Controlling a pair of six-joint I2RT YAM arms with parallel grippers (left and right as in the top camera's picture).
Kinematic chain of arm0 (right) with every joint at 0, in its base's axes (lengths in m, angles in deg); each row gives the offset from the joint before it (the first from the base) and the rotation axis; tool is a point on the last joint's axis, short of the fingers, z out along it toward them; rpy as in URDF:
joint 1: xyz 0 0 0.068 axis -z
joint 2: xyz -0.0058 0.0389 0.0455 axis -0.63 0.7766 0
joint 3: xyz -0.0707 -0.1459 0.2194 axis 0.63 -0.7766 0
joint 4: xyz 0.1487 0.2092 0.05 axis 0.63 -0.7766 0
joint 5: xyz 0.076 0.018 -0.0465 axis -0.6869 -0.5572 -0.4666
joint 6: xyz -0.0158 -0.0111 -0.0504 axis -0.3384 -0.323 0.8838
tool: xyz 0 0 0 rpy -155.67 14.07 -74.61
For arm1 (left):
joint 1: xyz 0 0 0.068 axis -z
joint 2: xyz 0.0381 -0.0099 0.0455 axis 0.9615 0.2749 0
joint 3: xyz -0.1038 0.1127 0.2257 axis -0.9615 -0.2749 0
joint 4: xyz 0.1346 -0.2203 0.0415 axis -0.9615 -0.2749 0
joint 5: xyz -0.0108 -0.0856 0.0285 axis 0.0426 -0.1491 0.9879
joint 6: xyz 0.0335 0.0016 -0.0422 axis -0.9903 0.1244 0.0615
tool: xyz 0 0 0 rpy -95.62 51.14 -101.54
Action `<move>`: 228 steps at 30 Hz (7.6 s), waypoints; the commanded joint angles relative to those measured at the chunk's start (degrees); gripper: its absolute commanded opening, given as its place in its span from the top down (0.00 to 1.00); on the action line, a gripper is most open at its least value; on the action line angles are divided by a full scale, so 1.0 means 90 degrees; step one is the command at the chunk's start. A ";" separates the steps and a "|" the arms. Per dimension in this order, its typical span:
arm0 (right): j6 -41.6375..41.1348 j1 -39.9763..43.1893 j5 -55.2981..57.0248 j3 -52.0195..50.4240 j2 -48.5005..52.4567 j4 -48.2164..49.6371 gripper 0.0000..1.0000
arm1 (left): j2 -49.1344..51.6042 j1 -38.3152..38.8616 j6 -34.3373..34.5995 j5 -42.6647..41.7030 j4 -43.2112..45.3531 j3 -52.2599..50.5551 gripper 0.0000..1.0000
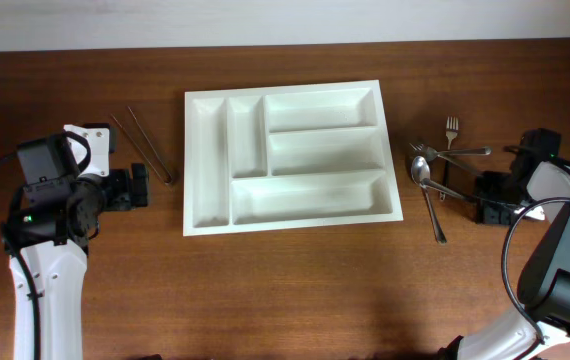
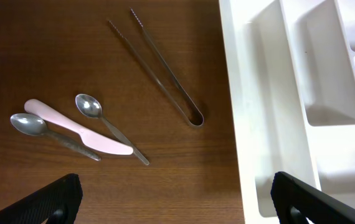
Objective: Pack container
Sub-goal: 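Move the right gripper over the right cutlery pile and grasp a spoon, then lift the spoon and carry it left into the tray's middle compartment, then return the right gripper to the pile and grasp another spoon, then carry the spoon into the middle compartment beside the first spoon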
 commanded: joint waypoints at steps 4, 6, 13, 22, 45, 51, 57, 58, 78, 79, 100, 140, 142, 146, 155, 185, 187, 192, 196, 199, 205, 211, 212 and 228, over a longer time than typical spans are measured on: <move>-0.0066 0.0024 -0.0068 -0.0058 0.0350 0.0049 0.71 | 0.0010 -0.0027 -0.0085 -0.0002 -0.0007 0.0100 0.01; -0.0036 0.0024 -0.0068 -0.0058 0.0350 0.0015 0.78 | 0.0010 -0.0027 -0.0085 -0.0002 -0.0007 0.0100 0.01; 0.0559 0.0029 -0.0170 -0.0051 0.0323 -0.0046 0.81 | 0.0010 -0.0027 -0.0085 0.0000 -0.0007 0.0100 0.01; 0.1581 0.0029 -0.0189 0.0177 -0.0192 -0.0255 0.96 | 0.0010 -0.0027 -0.0085 -0.0002 -0.0007 0.0100 0.01; 0.6421 -0.1443 -0.2378 0.0457 -0.2790 0.1486 0.96 | 0.0010 -0.0027 -0.0085 -0.0002 -0.0007 0.0100 0.01; 0.8077 -0.2654 -0.2152 0.0457 -0.2773 0.2030 0.96 | 0.0010 -0.0027 -0.0085 -0.0002 -0.0007 0.0100 0.01; 0.7628 -0.3551 -0.1581 0.0457 -0.2606 0.2873 0.96 | 0.0010 -0.0027 -0.0085 -0.0002 -0.0007 0.0100 0.01; 0.7657 -0.3667 -0.1581 0.0457 -0.2540 0.2999 0.96 | 0.0010 -0.0027 -0.0085 -0.0002 -0.0007 0.0100 0.01; 1.3168 -0.3949 -0.1656 0.0454 -0.1353 0.2725 0.96 | 0.0010 -0.0027 -0.0085 -0.0002 -0.0007 0.0100 0.01; 1.3180 -0.3949 -0.1659 0.0454 -0.1304 0.2725 0.96 | 0.0010 -0.0027 -0.0085 -0.0002 -0.0007 0.0100 0.01; 1.3967 -0.4476 -0.0843 0.0461 -0.0391 0.2630 0.96 | 0.0010 -0.0027 -0.0085 -0.0002 -0.0007 0.0100 0.01; 0.7412 -0.1132 -0.0066 0.1013 -0.1428 -0.2378 0.37 | 0.0010 -0.0027 -0.0085 -0.0002 -0.0007 0.0100 0.01; 0.7847 -0.1253 -0.0019 0.0867 -0.1421 -0.2324 0.37 | 0.0010 -0.0027 -0.0085 -0.0002 -0.0007 0.0100 0.01; 0.8956 -0.1630 0.0129 0.0481 -0.1409 -0.2227 0.41 | 0.0010 -0.0027 -0.0085 -0.0002 -0.0007 0.0100 0.01; 0.9175 -0.2159 0.1139 -0.0085 -0.1112 -0.1821 0.57 | 0.0010 -0.0027 -0.0085 -0.0002 -0.0007 0.0100 0.01; 0.8201 -0.2191 0.1137 -0.0420 0.0083 -0.0952 0.96 | 0.0010 -0.0027 -0.0085 -0.0002 -0.0007 0.0100 0.01; 0.8036 -0.2188 0.1134 -0.0420 0.0083 -0.0928 0.96 | 0.0010 -0.0027 -0.0085 -0.0002 -0.0007 0.0100 0.01; 0.7927 -0.2188 0.1134 -0.0338 -0.0036 -0.1042 0.96 | 0.0010 -0.0027 -0.0085 -0.0002 -0.0007 0.0100 0.01; 0.7924 -0.2195 0.1134 -0.0032 -0.0413 -0.1401 0.96 | 0.0010 -0.0027 -0.0085 -0.0002 -0.0007 0.0100 0.01; 0.7902 -0.2200 0.1132 0.0287 -0.0862 -0.1617 0.96 | 0.0010 -0.0027 -0.0085 -0.0002 -0.0007 0.0100 0.01; 0.7643 -0.2346 0.0925 0.0831 -0.1773 -0.1868 0.96 | 0.0010 -0.0027 -0.0085 -0.0002 -0.0007 0.0100 0.01; 0.8519 -0.3434 0.0743 0.1052 -0.2295 -0.1583 0.96 | 0.0010 -0.0027 -0.0085 -0.0002 -0.0007 0.0100 0.01; 0.8920 -0.3638 0.0746 0.1090 -0.2295 -0.1501 0.96 | 0.0010 -0.0027 -0.0085 -0.0002 -0.0007 0.0100 0.01; 1.4013 -0.5054 -0.0330 0.1173 -0.0916 0.1290 0.96 | 0.0010 -0.0027 -0.0085 -0.0002 -0.0007 0.0100 0.01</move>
